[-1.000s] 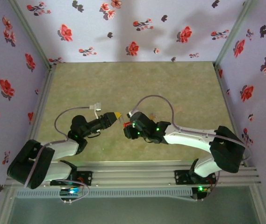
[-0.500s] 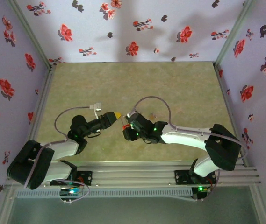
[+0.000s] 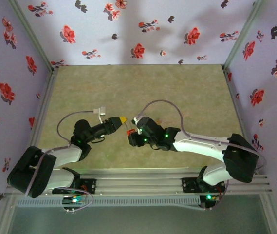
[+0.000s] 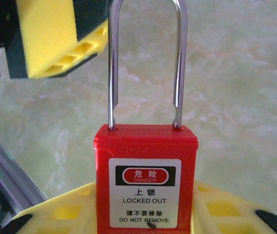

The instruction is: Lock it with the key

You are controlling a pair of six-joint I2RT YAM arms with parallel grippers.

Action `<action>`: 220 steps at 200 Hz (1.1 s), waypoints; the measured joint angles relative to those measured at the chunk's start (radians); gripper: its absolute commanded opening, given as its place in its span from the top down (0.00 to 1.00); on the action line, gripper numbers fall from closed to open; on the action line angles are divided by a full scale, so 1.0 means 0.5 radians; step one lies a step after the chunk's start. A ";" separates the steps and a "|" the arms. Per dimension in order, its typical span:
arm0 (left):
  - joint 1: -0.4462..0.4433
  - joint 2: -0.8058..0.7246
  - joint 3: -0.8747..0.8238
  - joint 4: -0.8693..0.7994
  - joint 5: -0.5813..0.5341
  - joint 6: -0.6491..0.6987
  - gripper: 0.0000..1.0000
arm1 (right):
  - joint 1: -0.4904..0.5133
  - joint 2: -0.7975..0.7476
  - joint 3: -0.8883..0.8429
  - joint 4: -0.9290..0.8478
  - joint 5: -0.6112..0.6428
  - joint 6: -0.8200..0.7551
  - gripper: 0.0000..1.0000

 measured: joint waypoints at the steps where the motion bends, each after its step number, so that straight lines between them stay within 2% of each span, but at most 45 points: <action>1: 0.000 0.000 0.000 -0.001 0.000 0.000 0.15 | 0.000 -0.001 0.000 0.000 -0.002 -0.002 1.00; 72: 0.000 0.006 0.043 -0.127 0.017 0.031 0.19 | 0.000 -0.030 -0.005 -0.055 -0.045 -0.063 1.00; 163: -0.060 0.006 0.155 -0.362 0.022 0.162 0.30 | 0.000 -0.053 0.026 -0.165 -0.023 -0.111 1.00; 220: -0.085 0.008 0.210 -0.519 0.021 0.235 0.29 | 0.006 -0.061 0.058 -0.208 0.024 -0.117 1.00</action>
